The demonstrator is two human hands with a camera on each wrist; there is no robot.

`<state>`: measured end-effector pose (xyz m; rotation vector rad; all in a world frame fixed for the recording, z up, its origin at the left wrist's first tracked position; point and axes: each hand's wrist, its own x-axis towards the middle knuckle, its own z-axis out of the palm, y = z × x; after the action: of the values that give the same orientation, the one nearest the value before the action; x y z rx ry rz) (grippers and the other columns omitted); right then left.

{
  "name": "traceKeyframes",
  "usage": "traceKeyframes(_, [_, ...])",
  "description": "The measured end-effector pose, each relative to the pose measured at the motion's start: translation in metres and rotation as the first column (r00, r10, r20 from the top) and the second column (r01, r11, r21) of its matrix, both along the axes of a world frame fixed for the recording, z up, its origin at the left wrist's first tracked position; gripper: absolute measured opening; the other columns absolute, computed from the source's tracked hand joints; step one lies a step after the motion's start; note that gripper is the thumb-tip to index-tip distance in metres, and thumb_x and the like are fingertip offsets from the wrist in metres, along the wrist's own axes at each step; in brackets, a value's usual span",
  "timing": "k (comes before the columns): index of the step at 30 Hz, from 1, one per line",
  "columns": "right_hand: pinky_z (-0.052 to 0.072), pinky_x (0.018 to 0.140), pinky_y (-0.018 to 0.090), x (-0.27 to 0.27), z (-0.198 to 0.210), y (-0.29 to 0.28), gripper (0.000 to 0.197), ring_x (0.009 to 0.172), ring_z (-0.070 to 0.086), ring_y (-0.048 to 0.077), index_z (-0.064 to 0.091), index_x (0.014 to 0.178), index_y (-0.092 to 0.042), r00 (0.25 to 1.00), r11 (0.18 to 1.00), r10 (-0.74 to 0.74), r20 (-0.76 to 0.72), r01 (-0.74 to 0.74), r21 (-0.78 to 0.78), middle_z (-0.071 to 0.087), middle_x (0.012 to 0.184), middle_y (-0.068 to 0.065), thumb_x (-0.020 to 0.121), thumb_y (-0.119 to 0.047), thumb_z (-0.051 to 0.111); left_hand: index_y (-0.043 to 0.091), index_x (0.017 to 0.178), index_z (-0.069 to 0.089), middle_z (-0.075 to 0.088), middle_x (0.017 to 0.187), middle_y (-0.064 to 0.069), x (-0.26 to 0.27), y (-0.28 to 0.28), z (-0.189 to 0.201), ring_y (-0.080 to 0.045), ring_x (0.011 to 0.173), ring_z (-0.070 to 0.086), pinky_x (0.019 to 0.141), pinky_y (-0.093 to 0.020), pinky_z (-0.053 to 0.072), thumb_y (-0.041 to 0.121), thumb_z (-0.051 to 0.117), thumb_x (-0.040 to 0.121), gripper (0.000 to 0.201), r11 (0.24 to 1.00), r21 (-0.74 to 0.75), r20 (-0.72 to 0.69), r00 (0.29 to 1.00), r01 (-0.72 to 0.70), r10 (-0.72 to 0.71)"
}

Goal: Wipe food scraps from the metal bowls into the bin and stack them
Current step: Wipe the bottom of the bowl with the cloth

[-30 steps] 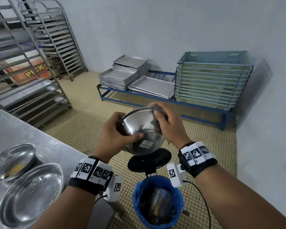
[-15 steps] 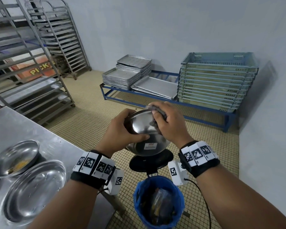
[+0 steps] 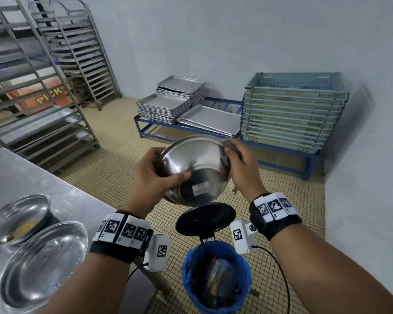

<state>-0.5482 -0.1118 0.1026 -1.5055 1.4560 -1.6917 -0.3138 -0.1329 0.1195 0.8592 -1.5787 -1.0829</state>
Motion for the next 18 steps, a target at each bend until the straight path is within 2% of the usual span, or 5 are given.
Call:
traceKeyframes(5, [0.056,0.069,0.029,0.01,0.009,0.002,0.02,0.076,0.066,0.001,0.068,0.108,-0.033,0.997,1.0,0.012,0.074,-0.014,0.024,0.069,0.095,-0.006,0.105,-0.021,0.053,0.027,0.11,0.061,0.073,0.103,0.001,0.001,-0.002,0.004,-0.02,0.098,0.074,0.074,-0.037,0.065,0.028,0.101,0.058,0.066,0.998,-0.013,0.19,0.98,0.058,-0.054])
traceKeyframes(9, [0.057,0.068,0.034,0.008,0.027,-0.004,0.025,0.081,0.066,0.013,0.068,0.117,-0.031,0.918,0.986,-0.086,-0.387,0.024,-0.163,0.065,0.1,-0.008,0.1,-0.03,0.05,0.032,0.115,0.055,0.07,0.101,0.015,-0.005,-0.001,0.013,0.009,0.093,0.067,0.073,-0.012,0.055,0.018,0.102,0.06,0.073,0.992,-0.093,0.396,0.917,0.086,-0.042])
traceKeyframes(13, [0.048,0.071,0.02,0.012,0.039,-0.004,0.035,0.083,0.059,0.01,0.068,0.122,-0.025,0.826,0.962,-0.157,-0.542,0.003,-0.274,0.06,0.101,-0.009,0.097,-0.033,0.046,0.027,0.106,0.058,0.071,0.095,0.018,-0.007,-0.004,0.011,-0.003,0.087,0.07,0.069,-0.022,0.057,0.009,0.102,0.059,0.068,0.993,-0.086,0.298,0.953,0.083,-0.054])
traceKeyframes(15, [0.046,0.072,0.019,0.01,0.032,-0.002,0.034,0.083,0.06,0.011,0.067,0.124,-0.024,0.846,0.965,-0.138,-0.515,-0.003,-0.263,0.06,0.102,-0.009,0.099,-0.034,0.046,0.022,0.102,0.058,0.071,0.092,0.014,-0.006,-0.003,0.009,-0.006,0.083,0.069,0.066,-0.024,0.056,0.006,0.102,0.058,0.064,0.993,-0.094,0.243,0.969,0.076,-0.051])
traceKeyframes(18, [0.049,0.07,0.017,0.005,0.016,0.001,0.021,0.08,0.064,0.0,0.066,0.117,-0.032,0.988,0.996,-0.001,-0.152,-0.013,-0.093,0.063,0.097,-0.013,0.106,-0.028,0.049,0.016,0.107,0.059,0.073,0.098,0.006,0.0,-0.001,0.008,-0.018,0.092,0.073,0.074,-0.036,0.064,0.016,0.1,0.056,0.065,0.997,-0.063,0.159,0.987,0.035,-0.024])
